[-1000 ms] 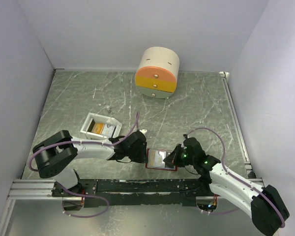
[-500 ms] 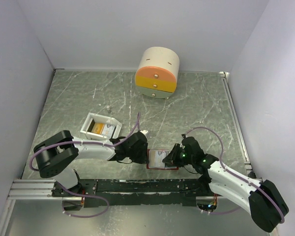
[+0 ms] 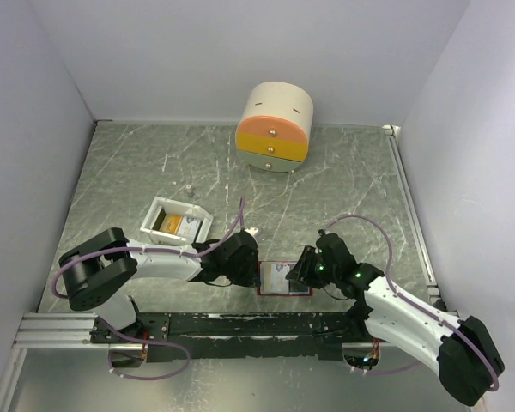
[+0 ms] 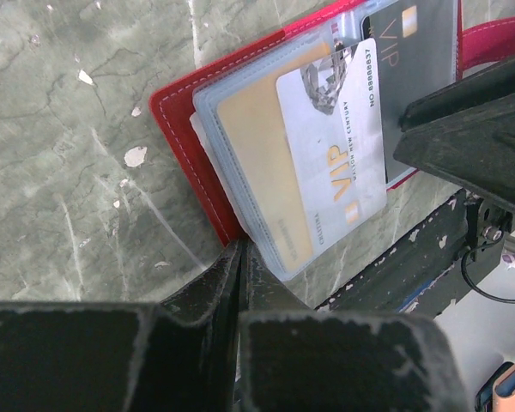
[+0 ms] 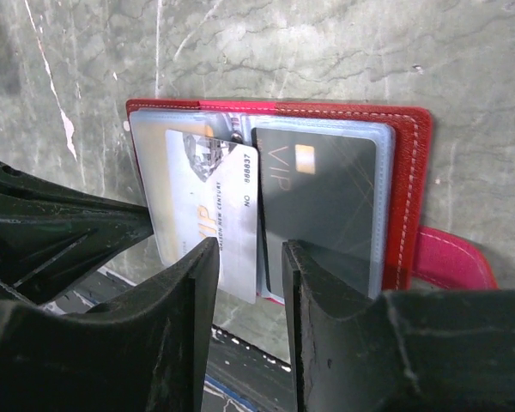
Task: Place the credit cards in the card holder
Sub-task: Insert the credit card into the card holder.
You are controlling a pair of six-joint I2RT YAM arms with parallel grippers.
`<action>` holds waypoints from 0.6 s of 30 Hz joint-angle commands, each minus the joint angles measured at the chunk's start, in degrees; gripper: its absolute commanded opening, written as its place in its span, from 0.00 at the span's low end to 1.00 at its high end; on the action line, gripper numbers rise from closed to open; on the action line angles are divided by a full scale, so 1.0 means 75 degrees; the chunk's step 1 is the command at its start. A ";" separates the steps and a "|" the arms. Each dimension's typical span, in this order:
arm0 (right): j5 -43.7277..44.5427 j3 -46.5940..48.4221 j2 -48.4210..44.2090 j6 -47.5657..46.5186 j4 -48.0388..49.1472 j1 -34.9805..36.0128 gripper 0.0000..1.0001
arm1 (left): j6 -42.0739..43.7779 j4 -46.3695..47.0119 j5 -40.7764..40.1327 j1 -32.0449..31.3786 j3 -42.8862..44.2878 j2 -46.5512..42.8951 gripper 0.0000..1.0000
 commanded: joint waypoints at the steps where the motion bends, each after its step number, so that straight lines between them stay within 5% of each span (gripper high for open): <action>1: -0.0208 0.0038 0.0482 -0.0106 0.0567 0.0036 0.36 | -0.0082 0.0241 -0.0117 -0.0067 -0.0075 -0.0008 0.11; 18: -0.0527 0.0076 0.1583 -0.0094 0.2048 0.0611 0.26 | -0.0045 0.0308 -0.0120 -0.0067 -0.0028 0.0108 0.11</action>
